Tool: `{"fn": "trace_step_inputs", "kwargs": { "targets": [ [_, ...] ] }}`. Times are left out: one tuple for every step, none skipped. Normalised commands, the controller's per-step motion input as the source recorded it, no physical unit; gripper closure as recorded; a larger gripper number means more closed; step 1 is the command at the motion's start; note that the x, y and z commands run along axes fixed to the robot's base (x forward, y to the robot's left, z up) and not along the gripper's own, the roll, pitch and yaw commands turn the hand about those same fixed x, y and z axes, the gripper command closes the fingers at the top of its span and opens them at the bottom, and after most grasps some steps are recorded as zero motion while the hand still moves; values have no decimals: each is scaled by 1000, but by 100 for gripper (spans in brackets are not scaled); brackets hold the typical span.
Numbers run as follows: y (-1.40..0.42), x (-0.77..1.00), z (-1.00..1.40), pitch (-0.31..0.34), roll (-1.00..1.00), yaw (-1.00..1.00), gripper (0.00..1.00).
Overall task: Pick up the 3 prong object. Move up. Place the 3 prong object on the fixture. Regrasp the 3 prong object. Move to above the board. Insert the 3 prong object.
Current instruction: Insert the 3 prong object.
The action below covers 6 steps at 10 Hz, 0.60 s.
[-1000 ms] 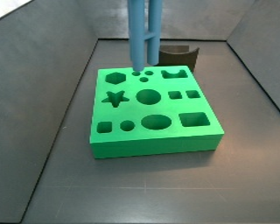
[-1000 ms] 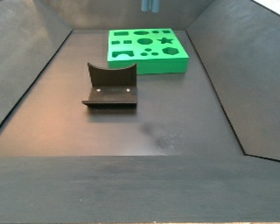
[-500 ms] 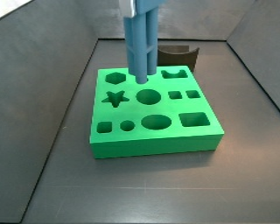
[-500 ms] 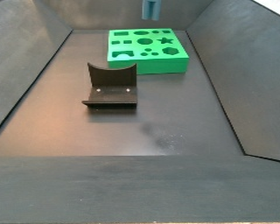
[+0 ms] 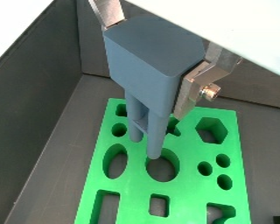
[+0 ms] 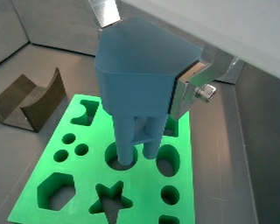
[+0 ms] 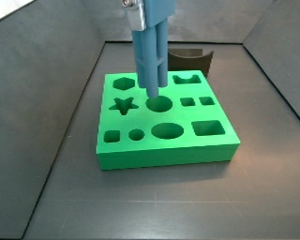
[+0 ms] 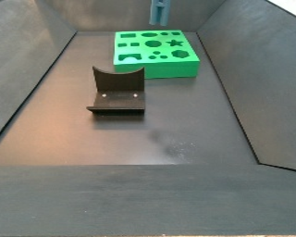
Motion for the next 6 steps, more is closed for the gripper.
{"fn": "trace_step_inputs", "kwargs": {
  "targets": [
    [0,0,-306,-74,0,1000,100],
    [0,0,-314,-81,0,1000,100],
    [0,0,-326,-86,0,1000,100],
    [0,0,-326,-84,0,1000,100],
    [0,0,-214,-51,0,1000,100],
    [460,143,0,1,0,500,100]
  ]
}}
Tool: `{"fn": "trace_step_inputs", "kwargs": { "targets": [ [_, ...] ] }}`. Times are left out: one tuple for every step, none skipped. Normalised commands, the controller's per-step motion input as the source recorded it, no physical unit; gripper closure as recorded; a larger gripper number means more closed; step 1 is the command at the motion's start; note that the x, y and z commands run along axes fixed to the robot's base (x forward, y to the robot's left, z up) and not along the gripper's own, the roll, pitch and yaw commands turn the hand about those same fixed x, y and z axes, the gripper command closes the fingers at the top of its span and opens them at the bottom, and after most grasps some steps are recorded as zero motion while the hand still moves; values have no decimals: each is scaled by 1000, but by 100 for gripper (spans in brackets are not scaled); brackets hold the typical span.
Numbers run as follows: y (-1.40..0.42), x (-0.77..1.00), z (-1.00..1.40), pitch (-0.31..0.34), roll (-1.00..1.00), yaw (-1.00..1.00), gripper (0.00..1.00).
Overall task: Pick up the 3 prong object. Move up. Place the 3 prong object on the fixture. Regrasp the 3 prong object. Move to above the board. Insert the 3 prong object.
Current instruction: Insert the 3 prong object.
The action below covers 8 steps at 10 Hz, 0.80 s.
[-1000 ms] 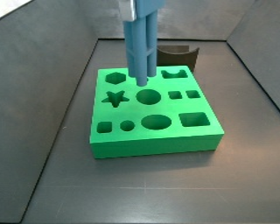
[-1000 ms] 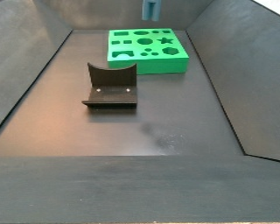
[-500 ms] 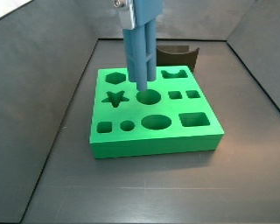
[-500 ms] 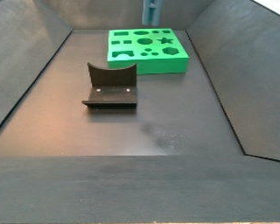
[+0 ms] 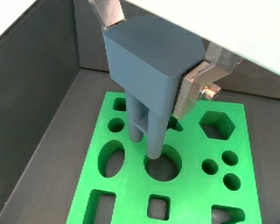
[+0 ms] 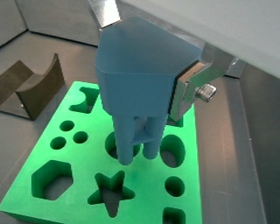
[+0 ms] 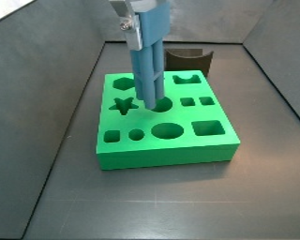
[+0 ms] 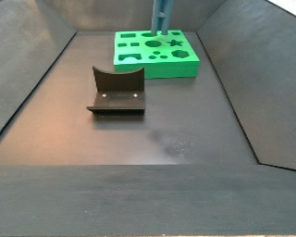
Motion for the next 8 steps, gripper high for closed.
{"fn": "trace_step_inputs", "kwargs": {
  "targets": [
    [526,123,0,19,0,469,100],
    [543,126,0,53,47,486,100],
    [503,134,0,23,30,509,100],
    [491,126,0,21,26,517,100],
    [494,57,-43,27,37,571,100],
    [503,40,-77,24,31,577,100],
    [480,11,-123,4,21,617,100],
    [457,17,-146,0,10,631,100]
  ]
}}
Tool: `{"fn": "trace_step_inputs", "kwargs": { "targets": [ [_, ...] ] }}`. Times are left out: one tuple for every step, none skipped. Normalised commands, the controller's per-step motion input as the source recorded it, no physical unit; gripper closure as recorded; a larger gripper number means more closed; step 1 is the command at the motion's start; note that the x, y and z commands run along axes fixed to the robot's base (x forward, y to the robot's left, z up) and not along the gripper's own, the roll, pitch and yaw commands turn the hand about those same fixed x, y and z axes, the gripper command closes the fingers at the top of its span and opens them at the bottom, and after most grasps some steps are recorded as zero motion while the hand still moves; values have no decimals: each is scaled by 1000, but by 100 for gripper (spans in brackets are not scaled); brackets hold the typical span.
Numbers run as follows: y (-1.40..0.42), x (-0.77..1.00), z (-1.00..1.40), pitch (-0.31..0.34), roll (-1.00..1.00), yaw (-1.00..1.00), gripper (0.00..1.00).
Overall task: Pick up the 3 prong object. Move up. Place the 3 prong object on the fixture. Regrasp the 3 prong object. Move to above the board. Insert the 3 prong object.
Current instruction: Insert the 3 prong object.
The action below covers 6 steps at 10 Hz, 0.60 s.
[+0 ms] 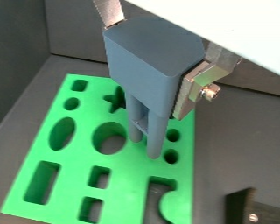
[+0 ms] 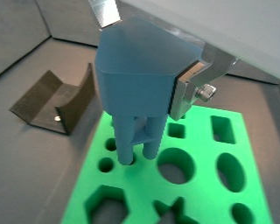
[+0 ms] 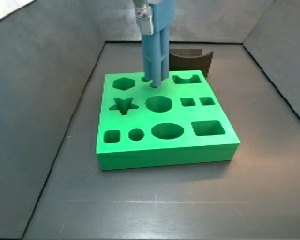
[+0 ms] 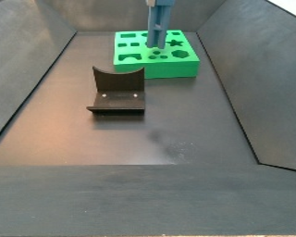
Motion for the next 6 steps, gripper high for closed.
{"fn": "trace_step_inputs", "kwargs": {
  "targets": [
    [326,0,-60,0,0,574,100],
    [174,0,-46,0,0,383,100],
    [111,0,-91,0,0,346,100],
    [120,0,-280,0,0,471,100],
    [129,0,-263,-4,0,500,100],
    [37,0,-114,-7,0,397,100]
  ]
}}
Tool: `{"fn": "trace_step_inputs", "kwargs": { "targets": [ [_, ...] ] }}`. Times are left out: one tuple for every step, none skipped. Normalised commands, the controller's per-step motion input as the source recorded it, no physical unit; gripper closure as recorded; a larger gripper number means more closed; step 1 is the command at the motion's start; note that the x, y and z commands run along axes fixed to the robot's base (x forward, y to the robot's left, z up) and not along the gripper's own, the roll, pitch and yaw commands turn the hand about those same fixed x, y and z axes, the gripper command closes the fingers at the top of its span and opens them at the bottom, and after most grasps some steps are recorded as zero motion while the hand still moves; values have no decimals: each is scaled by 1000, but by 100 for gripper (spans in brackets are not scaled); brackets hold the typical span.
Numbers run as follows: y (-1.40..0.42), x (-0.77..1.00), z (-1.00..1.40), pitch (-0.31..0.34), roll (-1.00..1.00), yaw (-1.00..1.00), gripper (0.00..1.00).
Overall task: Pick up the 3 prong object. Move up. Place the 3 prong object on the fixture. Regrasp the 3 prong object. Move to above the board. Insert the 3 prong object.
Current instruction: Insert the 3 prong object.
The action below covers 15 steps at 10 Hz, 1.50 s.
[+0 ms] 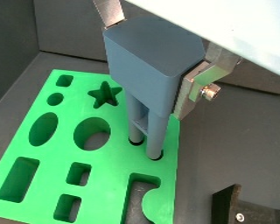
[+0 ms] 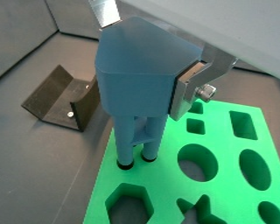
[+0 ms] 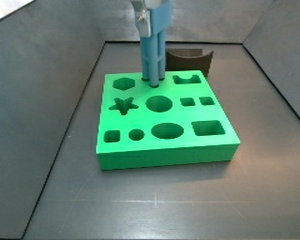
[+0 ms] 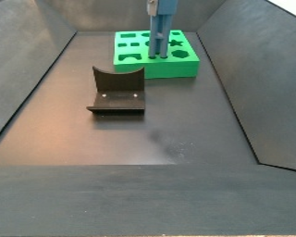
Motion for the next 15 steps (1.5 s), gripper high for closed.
{"fn": "trace_step_inputs", "kwargs": {
  "targets": [
    [0,0,-143,-7,0,337,100],
    [0,0,-157,-10,0,326,100],
    [0,17,-274,-3,0,409,100],
    [0,80,-306,-13,0,500,100],
    [9,86,-291,-7,13,497,100],
    [6,151,-383,-6,27,549,100],
    [74,323,-354,-14,0,609,100],
    [83,269,-346,-31,0,603,100],
    [123,186,-251,-6,0,551,100],
    [103,57,-260,0,17,457,100],
    [46,0,-457,-13,73,469,100],
    [0,100,-723,-44,124,569,100],
    [74,120,-346,-10,70,374,100],
    [0,0,0,0,6,0,100],
    [0,-17,0,0,1,-14,100]
  ]
}}
